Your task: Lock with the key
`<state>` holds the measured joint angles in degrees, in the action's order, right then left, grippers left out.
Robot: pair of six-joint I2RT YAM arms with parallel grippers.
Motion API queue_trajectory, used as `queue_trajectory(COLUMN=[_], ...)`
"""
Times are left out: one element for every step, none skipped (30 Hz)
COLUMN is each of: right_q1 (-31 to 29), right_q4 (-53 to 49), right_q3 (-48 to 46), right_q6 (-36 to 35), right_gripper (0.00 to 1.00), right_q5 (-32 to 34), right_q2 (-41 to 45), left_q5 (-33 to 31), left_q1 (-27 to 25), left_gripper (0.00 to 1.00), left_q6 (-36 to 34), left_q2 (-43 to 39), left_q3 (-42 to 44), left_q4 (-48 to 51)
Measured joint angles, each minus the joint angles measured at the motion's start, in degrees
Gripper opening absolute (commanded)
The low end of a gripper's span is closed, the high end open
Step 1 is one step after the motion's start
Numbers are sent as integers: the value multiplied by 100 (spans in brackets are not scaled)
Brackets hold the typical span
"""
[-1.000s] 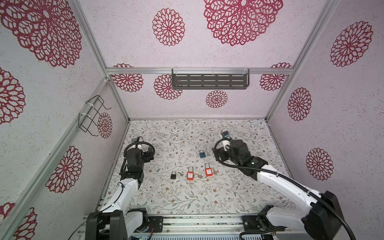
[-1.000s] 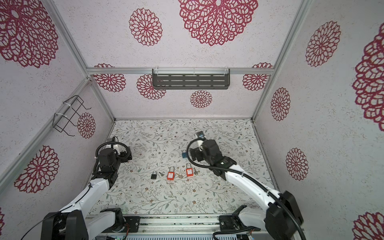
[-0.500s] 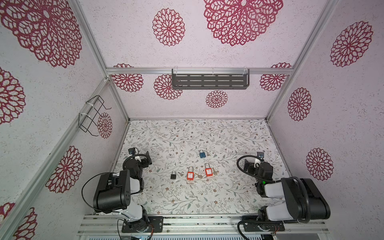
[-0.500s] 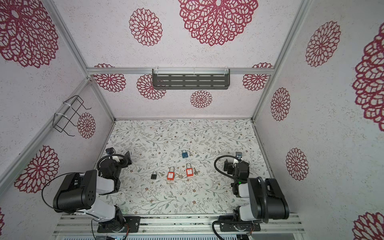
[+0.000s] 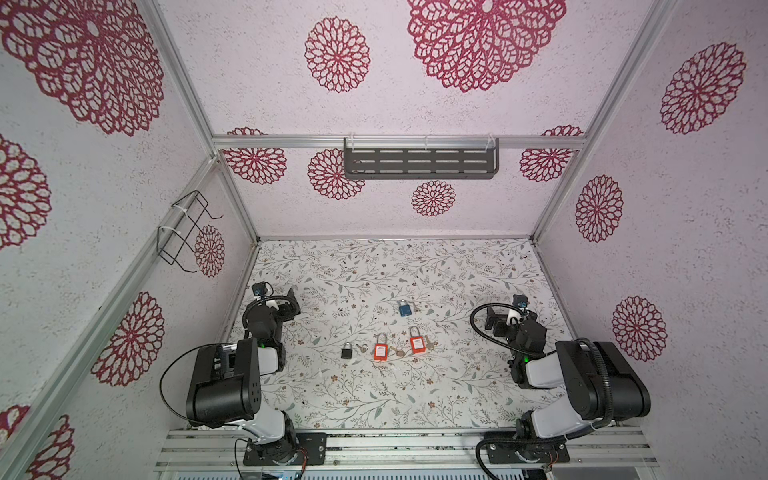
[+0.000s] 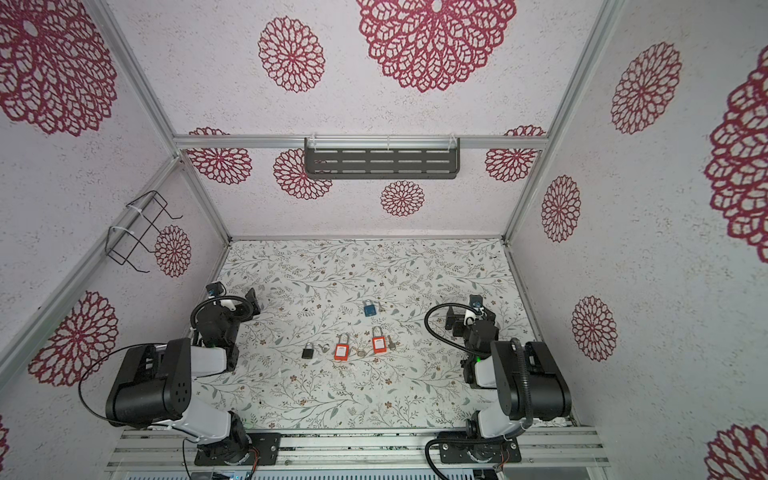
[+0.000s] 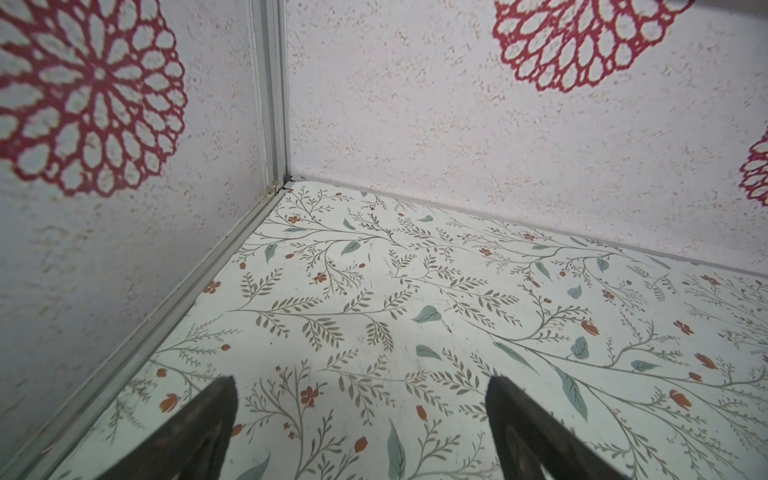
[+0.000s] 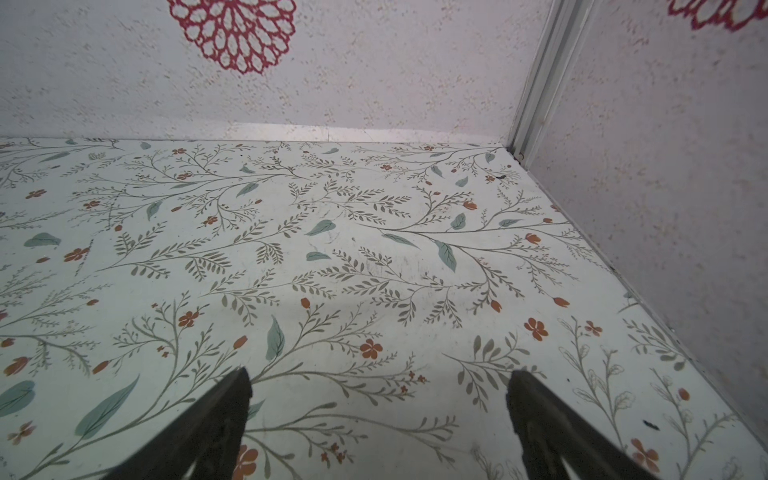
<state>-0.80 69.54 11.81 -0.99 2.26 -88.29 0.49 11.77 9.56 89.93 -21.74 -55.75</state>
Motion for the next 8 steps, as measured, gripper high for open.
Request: queue_trajectory(right_q1=[-2,0,0,0,0,2,2,7], right_q4=[-4,-20,-37,-44,-46,-44,-44,-44], right_q3=[4,11,26,42,55,68,74,74], right_q6=[-9,-11,-11,-13,-13,-13,-11,-11], right_gripper=[99,99,99,99,99,99,99,99], right_q5=[-11,-20,-37,-59,-74,-94,-107,-114], right_q2=[0,0,0,0,0,0,0,0], left_q5=[-7,-24,-44,-81,-122,-146,-205,-256], left_q1=[-11,-31,-48,-68,-94,-120,-160,-201], left_gripper=[97,97,97,97,97,97,97,97], left_q6=[-4,-7,-9,-13,-28,-44,-68,-92], left_q2=[0,0,0,0,0,0,0,0], left_q3=[-9,-22,-42,-61,-90,-116,-146,-170], left_q4=[57,105,140,179,221,267,319,358])
